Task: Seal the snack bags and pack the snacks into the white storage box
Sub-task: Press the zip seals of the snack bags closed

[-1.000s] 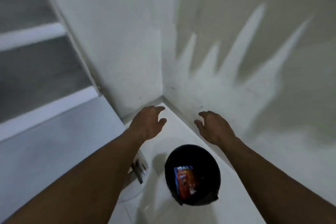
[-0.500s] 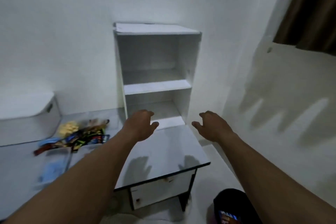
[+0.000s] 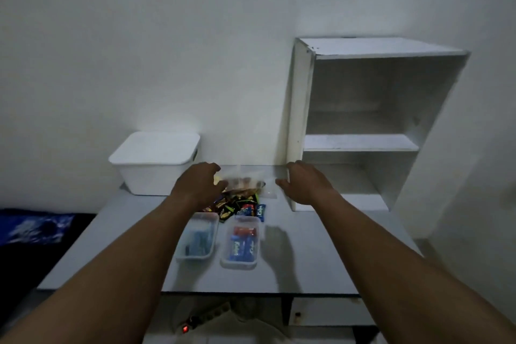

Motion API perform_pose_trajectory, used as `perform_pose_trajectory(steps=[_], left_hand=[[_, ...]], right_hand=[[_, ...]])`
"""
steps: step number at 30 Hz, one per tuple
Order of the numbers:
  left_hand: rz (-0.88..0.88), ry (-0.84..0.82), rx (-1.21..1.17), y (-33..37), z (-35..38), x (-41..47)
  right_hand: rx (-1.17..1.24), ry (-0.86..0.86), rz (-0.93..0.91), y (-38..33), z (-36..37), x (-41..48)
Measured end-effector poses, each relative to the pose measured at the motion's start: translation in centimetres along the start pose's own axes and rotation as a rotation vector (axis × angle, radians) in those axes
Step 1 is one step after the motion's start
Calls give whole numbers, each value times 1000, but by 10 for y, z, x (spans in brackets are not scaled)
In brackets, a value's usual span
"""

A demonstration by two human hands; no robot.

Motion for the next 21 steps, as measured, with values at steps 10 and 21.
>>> perform_pose_trajectory(steps=[10,21], left_hand=[[-88,-46,-9,-93,35,96],[-104,-189,-125,-180,143,192]], right_hand=[[27,-143,-80,-57,64,142],[34,-255,-28,-69,173,260]])
Point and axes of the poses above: each hand's wrist, its own x-axis towards the middle knuckle, its own z-axis out of the palm, y = z × x, the point moved 3 cm from there along x, towards the middle knuckle, and after that the axes turned 12 degrees about z, right-handed, at the moved point
